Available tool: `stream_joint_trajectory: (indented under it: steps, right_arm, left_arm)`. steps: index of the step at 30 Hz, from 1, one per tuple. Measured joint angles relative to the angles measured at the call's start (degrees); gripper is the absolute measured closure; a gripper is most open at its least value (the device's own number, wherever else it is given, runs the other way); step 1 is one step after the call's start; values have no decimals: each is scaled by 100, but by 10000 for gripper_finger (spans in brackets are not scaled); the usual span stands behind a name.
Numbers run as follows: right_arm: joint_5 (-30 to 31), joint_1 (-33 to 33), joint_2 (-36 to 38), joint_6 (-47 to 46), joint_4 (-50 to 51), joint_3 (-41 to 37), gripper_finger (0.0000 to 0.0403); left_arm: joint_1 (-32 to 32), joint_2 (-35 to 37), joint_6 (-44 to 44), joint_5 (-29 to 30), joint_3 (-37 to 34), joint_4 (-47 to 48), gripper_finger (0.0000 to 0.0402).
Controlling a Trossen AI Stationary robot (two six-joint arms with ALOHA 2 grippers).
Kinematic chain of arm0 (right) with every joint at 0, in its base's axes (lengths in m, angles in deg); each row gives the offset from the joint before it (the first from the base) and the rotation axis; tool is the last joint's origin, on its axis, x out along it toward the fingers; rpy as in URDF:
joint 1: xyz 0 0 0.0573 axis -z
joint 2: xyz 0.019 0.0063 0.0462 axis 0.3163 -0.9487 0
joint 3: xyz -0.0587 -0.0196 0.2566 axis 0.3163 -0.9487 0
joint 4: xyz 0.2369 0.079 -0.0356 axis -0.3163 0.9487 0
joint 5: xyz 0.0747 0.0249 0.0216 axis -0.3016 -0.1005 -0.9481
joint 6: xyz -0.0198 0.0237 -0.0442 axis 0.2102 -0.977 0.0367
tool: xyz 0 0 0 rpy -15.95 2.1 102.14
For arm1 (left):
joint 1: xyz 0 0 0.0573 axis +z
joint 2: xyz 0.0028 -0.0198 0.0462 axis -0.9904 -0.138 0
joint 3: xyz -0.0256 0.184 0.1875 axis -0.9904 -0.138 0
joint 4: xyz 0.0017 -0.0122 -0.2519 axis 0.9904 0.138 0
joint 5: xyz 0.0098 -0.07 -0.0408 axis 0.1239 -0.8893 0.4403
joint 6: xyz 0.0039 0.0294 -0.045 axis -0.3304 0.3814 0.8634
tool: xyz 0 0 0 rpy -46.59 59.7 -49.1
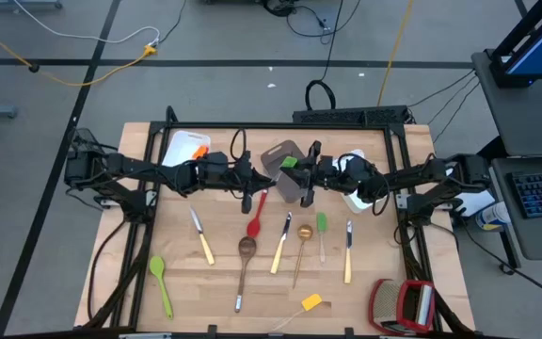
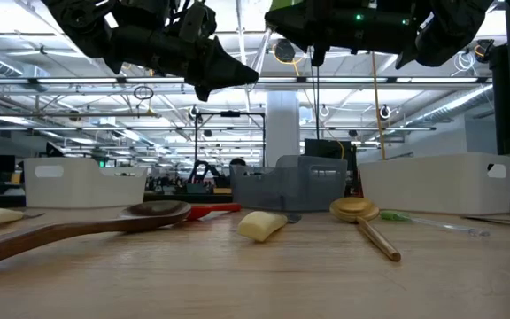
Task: Pick & Place Kitchen Items
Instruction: Put the right green spatula into the left white bin
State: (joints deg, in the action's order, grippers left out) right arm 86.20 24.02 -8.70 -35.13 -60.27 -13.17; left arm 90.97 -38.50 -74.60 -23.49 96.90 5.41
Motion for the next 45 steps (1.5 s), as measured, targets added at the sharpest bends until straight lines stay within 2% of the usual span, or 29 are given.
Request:
stream_joint_trajectory:
  steps: [7, 12, 22, 27, 33, 37, 42, 45]
  right_arm:
    - [8, 0, -7, -122, 691, -7, 275]
    - [9, -2, -7, -147, 1047, -9, 249]
    - [33, -2, -7, -155, 1461, -9, 246]
    - [8, -8, -7, -285, 1870, -9, 246]
    - [7, -7, -7, -603, 2193, -11, 247]
    - [7, -7, -7, -607, 2330, -11, 247]
    - [7, -7, -7, -607, 2321, -11, 247]
    - [7, -7, -7, -607, 2317, -11, 247]
  left_arm:
    - [0, 5, 90, 9, 0, 10, 396]
    - [7, 20, 115, 42, 0, 221, 392]
    - [2, 26, 354, 613, 2, 864, 390]
    - [7, 279, 404, 775, 7, 1450, 397]
    - [9, 955, 490, 1638, 17, 2479, 389]
    - [11, 1492, 540, 2525, 7, 3357, 397]
    - [23, 2087, 801, 3575, 5, 4559, 387]
    - [85, 2328, 940, 3876, 7, 5173, 393]
